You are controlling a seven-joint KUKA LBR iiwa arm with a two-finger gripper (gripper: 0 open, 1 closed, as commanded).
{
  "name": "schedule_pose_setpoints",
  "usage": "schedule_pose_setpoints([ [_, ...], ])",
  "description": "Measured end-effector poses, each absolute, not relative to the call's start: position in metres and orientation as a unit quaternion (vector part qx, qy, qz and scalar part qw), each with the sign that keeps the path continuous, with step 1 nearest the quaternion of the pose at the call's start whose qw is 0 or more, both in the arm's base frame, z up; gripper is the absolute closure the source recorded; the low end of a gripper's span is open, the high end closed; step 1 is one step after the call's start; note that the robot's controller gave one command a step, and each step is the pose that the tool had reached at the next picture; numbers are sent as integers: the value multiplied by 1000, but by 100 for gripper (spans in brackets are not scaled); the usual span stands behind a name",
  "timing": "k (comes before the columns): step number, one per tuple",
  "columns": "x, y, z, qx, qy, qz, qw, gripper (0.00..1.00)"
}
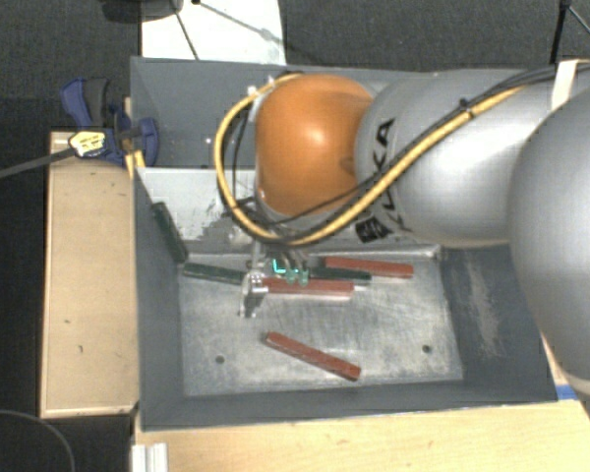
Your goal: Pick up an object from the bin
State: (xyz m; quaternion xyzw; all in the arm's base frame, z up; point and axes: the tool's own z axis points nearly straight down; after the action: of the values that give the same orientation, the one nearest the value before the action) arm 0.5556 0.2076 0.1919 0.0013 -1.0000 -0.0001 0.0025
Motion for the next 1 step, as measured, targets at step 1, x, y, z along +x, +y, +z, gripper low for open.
schedule_pose_setpoints([
  [1, 558, 207, 196, -2, -1000, -1, -1, 0],
])
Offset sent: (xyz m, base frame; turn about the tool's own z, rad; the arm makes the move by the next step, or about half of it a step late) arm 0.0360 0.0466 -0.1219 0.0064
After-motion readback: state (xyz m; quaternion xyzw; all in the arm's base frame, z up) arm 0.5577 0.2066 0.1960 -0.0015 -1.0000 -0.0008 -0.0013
